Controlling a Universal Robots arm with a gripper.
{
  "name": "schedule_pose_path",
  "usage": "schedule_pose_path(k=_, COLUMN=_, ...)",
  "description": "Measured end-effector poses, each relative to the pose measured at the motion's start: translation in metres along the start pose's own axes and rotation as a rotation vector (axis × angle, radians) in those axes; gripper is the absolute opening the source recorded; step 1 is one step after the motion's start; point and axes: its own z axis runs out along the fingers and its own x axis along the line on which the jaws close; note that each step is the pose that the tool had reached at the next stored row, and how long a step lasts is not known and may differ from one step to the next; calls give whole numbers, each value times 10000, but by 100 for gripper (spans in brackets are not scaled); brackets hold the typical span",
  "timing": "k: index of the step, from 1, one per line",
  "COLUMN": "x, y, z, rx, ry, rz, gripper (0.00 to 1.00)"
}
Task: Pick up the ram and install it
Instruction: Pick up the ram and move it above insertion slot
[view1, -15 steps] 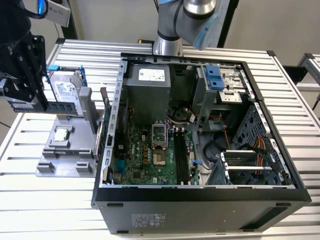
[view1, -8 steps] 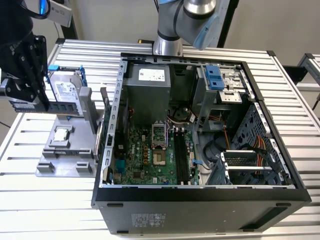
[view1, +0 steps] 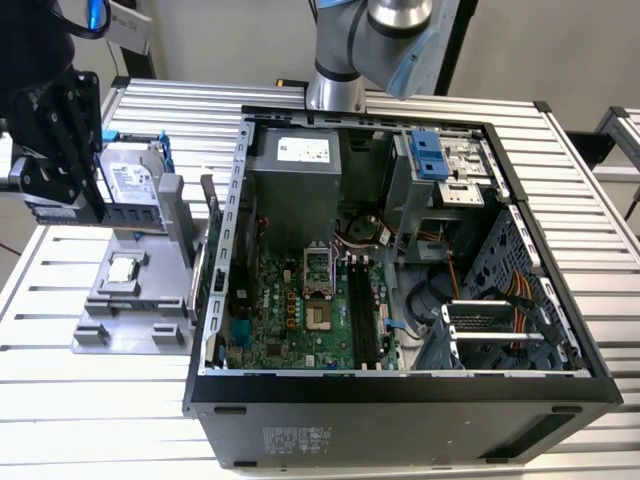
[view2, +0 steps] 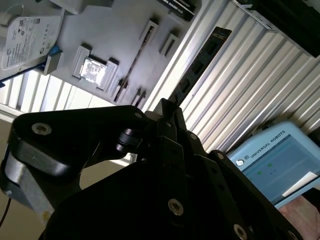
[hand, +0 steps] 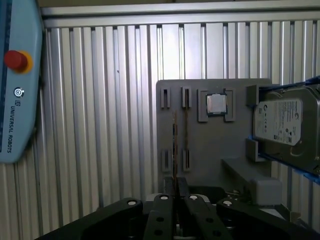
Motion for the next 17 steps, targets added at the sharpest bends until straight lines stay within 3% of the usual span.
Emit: schedule_pose_path(k=17, x=-6, y=-136, z=0, rx=-1, ry=0, rz=0, gripper=0)
